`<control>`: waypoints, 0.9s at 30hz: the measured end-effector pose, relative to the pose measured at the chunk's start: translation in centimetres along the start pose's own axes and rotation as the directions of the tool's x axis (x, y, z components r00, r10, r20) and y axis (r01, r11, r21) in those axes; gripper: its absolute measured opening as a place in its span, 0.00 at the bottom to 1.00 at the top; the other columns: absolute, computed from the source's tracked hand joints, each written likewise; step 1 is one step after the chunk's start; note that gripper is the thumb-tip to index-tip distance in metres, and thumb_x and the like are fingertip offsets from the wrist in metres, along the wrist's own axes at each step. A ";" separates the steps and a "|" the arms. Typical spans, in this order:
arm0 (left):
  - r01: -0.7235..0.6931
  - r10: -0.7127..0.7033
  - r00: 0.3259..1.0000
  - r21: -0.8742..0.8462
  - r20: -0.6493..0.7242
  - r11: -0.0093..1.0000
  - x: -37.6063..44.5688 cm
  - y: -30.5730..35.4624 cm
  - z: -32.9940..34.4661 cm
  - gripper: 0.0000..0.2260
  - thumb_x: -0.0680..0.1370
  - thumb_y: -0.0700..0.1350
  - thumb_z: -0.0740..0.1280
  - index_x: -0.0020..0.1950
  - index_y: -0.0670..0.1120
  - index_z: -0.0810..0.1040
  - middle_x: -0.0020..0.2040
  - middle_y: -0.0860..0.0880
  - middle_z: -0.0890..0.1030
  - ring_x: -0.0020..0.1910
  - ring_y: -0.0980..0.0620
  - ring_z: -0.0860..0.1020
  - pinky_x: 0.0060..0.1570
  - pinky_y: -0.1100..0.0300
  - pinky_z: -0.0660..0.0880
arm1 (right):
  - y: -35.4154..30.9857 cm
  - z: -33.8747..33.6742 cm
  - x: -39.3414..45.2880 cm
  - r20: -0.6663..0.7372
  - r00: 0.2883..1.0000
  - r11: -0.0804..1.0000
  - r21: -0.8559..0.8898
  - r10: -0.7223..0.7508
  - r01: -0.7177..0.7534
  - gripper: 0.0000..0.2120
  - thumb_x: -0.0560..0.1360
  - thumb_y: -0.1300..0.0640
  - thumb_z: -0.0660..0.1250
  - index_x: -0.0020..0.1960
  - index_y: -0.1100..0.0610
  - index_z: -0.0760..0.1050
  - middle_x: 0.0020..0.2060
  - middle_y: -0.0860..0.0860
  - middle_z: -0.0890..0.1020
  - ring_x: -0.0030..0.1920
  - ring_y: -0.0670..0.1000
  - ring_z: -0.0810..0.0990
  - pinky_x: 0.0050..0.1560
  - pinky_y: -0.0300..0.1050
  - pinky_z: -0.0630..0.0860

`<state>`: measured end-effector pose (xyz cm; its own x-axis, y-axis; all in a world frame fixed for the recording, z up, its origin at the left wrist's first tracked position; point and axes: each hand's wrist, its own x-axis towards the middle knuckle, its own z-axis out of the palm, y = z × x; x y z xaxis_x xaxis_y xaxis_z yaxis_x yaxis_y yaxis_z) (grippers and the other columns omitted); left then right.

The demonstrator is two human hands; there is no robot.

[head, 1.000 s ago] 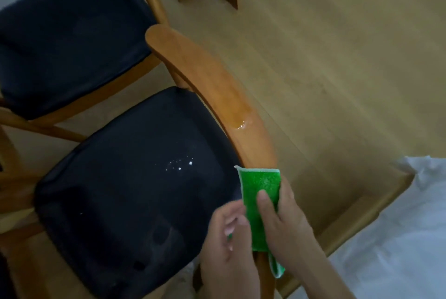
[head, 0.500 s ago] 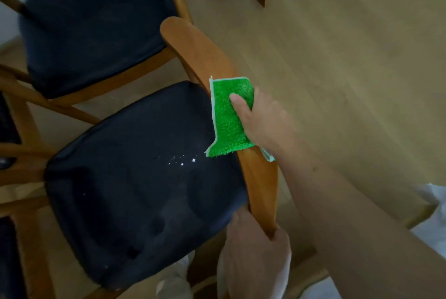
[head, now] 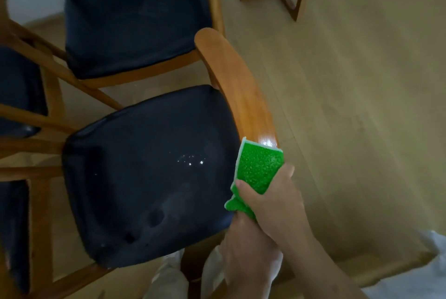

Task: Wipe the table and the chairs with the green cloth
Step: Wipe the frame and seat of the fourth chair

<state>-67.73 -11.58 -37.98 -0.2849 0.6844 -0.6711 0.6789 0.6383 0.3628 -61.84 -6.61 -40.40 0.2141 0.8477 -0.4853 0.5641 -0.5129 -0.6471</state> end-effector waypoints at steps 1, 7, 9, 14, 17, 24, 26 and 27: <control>0.023 -0.023 1.000 -0.011 0.011 1.000 0.1 0.1 0.1 0.21 0.71 0.63 0.60 0.60 0.56 0.63 0.53 0.54 0.77 0.54 0.52 0.78 0.49 0.59 0.73 | -0.4 0.1 0.6 -0.029 1.000 0.999 -0.045 0.005 -0.006 0.30 0.63 0.36 0.73 0.49 0.48 0.57 0.41 0.45 0.72 0.37 0.41 0.71 0.30 0.37 0.61; 0.130 -0.129 0.991 -0.053 0.018 0.990 0.5 0.5 0.2 0.17 0.66 0.66 0.60 0.45 0.60 0.58 0.41 0.59 0.74 0.44 0.56 0.76 0.48 0.57 0.72 | -4.4 0.1 4.9 -0.166 0.983 0.952 -0.304 -0.074 0.021 0.32 0.65 0.33 0.69 0.49 0.53 0.56 0.42 0.49 0.66 0.41 0.59 0.75 0.38 0.47 0.64; 0.140 -0.140 0.990 -0.038 0.003 0.989 0.5 0.7 0.5 0.17 0.65 0.67 0.62 0.45 0.61 0.59 0.39 0.61 0.73 0.38 0.61 0.71 0.45 0.60 0.69 | -6.1 -0.2 7.4 -0.144 0.982 0.938 -0.341 -0.123 0.068 0.33 0.65 0.31 0.68 0.51 0.54 0.59 0.43 0.50 0.68 0.47 0.61 0.78 0.39 0.49 0.65; 0.133 -0.133 0.991 -0.014 -0.018 0.991 1.2 0.4 1.4 0.18 0.67 0.66 0.65 0.46 0.62 0.60 0.38 0.60 0.73 0.36 0.65 0.72 0.40 0.67 0.69 | -10.5 -0.9 14.4 0.004 0.985 0.954 -0.249 -0.174 0.169 0.34 0.68 0.27 0.62 0.57 0.56 0.67 0.47 0.52 0.76 0.48 0.58 0.78 0.45 0.51 0.73; 0.132 -0.132 0.991 -0.011 -0.039 0.991 1.3 0.1 1.7 0.18 0.66 0.67 0.65 0.44 0.62 0.59 0.37 0.60 0.73 0.35 0.65 0.72 0.38 0.68 0.68 | -10.8 -0.8 15.8 0.020 0.976 0.957 -0.192 -0.216 0.216 0.32 0.72 0.27 0.57 0.54 0.56 0.68 0.45 0.52 0.77 0.46 0.57 0.77 0.44 0.51 0.74; 0.089 -0.089 0.993 -0.002 -0.074 0.996 0.8 0.1 1.9 0.20 0.64 0.71 0.60 0.47 0.61 0.62 0.38 0.59 0.75 0.36 0.62 0.75 0.43 0.62 0.74 | -6.1 -1.2 10.2 -0.083 0.982 0.966 -0.215 -0.167 0.146 0.28 0.69 0.27 0.61 0.48 0.53 0.67 0.36 0.48 0.71 0.37 0.52 0.69 0.39 0.46 0.64; 0.082 -0.084 0.995 -0.038 -0.056 0.996 0.9 0.2 1.7 0.21 0.64 0.71 0.58 0.48 0.59 0.63 0.40 0.57 0.77 0.40 0.59 0.78 0.47 0.58 0.76 | -4.1 -1.2 7.3 -0.094 0.988 0.984 -0.144 -0.123 0.109 0.27 0.68 0.28 0.65 0.47 0.52 0.67 0.35 0.46 0.71 0.37 0.51 0.71 0.40 0.45 0.66; 0.069 -0.072 0.996 -0.048 -0.054 0.996 0.6 0.3 1.4 0.21 0.64 0.70 0.58 0.49 0.58 0.64 0.43 0.56 0.78 0.44 0.57 0.79 0.50 0.56 0.75 | -3.2 -1.1 5.7 -0.092 0.991 0.991 -0.102 -0.096 0.086 0.27 0.67 0.30 0.67 0.47 0.52 0.67 0.35 0.44 0.71 0.36 0.50 0.72 0.40 0.44 0.66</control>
<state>-66.76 -11.48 -39.18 -0.3690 0.6551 -0.6593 0.6246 0.7001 0.3460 -61.51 0.02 -40.48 0.2315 0.9019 -0.3647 0.6590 -0.4211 -0.6231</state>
